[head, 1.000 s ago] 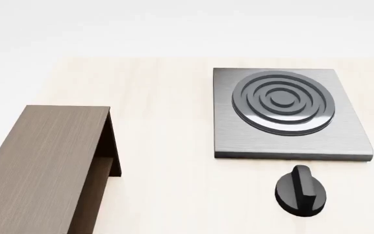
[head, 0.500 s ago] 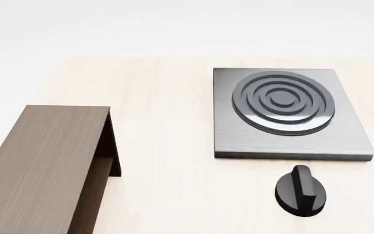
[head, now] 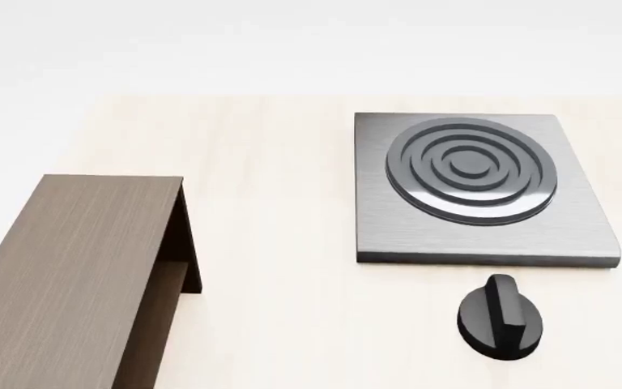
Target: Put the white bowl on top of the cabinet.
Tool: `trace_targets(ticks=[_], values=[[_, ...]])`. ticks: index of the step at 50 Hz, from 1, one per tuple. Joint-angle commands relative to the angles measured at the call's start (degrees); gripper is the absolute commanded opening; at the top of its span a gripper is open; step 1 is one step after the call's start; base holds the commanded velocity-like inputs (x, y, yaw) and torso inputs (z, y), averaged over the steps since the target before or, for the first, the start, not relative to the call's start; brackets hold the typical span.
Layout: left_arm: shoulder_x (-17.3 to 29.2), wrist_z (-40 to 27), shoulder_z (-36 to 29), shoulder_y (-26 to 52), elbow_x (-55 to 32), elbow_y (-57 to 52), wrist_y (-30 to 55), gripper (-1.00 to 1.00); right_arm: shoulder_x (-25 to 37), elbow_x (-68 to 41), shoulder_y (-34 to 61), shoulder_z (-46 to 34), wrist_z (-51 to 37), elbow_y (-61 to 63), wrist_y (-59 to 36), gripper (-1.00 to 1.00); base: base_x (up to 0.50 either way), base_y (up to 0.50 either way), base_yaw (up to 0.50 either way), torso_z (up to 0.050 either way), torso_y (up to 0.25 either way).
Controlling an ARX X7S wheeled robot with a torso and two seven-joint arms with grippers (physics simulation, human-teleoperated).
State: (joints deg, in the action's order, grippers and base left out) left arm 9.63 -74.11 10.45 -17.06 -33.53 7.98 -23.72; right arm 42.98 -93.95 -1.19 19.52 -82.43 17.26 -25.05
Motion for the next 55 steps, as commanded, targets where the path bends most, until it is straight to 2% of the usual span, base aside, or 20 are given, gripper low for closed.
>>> trace_targets(ticks=[1,20,28,36,46,55], values=[[0.0,0.1,0.0,0.1,-0.2,0.2,-0.1,1.0,1.6,-1.4,3.2,-0.5,-2.3,5.5,-1.0,-1.0,0.0,0.0,0.0,0.0,0.0],[0.0,0.3,-0.1,0.2,-0.3,0.5,-0.3,1.0,3.2,-4.4,3.1,3.4,-3.6,10.3,0.2,-1.0,0.0,0.0,0.0,0.0,0.0],[0.0,0.4,-0.1,0.2,-0.4,0.6,-0.3,1.0,3.5,-5.1,4.9,2.7,-1.9,10.3,0.2,-1.0,0.0,0.0,0.0,0.0,0.002],[0.1,0.4,-0.1,0.2,-0.5,0.5,-0.3,1.0,5.8,-7.4,8.8,1.4,-4.3,10.5,-0.1,-1.0,0.0,0.0,0.0,0.0,0.0],[0.1,0.3,-0.2,0.2,-0.5,0.5,-0.2,1.0,9.4,-9.7,15.7,-3.4,-7.0,9.1,-0.6,-1.0,0.0,0.0,0.0,0.0,0.001],[0.0,0.4,-0.2,0.2,-0.6,0.6,-0.3,1.0,22.1,-15.2,24.8,-20.5,-7.5,8.7,12.4,-1.0,0.0,0.0,0.0,0.0,0.001]])
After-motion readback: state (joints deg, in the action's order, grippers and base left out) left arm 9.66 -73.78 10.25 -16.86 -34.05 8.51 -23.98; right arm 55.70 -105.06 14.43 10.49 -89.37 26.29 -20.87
